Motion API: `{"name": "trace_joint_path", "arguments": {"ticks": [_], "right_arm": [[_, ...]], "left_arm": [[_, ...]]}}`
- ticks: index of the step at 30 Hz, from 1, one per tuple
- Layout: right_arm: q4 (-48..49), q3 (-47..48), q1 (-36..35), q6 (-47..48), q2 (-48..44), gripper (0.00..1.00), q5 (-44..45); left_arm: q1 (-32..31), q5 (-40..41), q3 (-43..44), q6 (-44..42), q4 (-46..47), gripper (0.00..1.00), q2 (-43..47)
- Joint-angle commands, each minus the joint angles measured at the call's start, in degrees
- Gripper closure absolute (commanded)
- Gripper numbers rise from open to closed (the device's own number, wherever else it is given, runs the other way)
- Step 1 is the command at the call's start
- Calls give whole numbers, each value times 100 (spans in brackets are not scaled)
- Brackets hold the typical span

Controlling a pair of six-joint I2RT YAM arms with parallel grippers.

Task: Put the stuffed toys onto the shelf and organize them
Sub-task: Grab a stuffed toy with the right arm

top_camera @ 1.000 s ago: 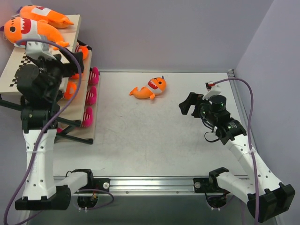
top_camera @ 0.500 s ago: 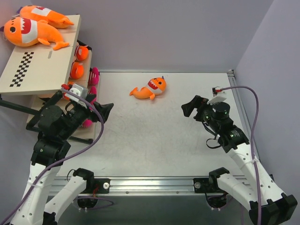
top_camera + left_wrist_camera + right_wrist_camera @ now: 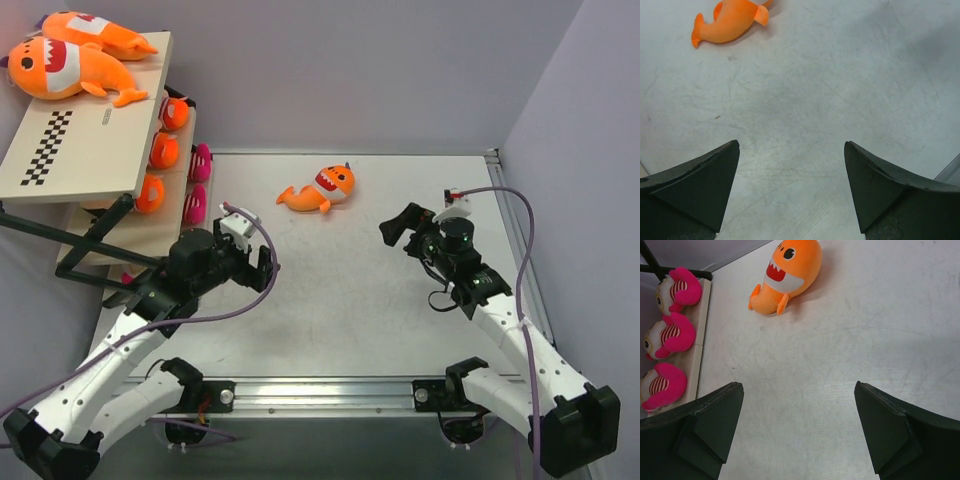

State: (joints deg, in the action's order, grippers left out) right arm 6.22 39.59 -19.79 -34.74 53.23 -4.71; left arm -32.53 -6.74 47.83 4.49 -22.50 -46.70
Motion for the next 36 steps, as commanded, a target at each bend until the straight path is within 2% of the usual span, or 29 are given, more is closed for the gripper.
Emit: {"name": "trace_joint_path", "arguments": {"ticks": [1, 4, 6, 14, 21, 26, 31, 36], "right_arm": [[827, -66, 46, -121, 414, 0, 111], [1258, -31, 46, -182, 897, 2, 111], [1591, 48, 46, -217, 1170, 4, 137], [2734, 628, 63, -507, 3042, 7, -65], [4096, 1428, 28, -1034, 4904, 9, -460], [4940, 2033, -68, -1386, 5811, 7, -198], [5275, 2579, -104, -1729, 6690, 1, 172], [5285, 3351, -130, -1755, 7428, 1, 243]], "left_arm": [[-60, 472, -72, -150, 431, 6, -190], [-51, 630, -134, -334, 361, 6, -243], [-43, 1164, -186, -361, 334, 6, -235], [28, 1799, -292, -230, 264, 6, -243], [98, 1835, -266, -229, 194, 6, -401], [151, 1764, -266, -229, 211, 6, -419], [186, 1729, -292, -247, 211, 6, -419], [221, 1676, -310, -256, 229, 6, -437]]}}
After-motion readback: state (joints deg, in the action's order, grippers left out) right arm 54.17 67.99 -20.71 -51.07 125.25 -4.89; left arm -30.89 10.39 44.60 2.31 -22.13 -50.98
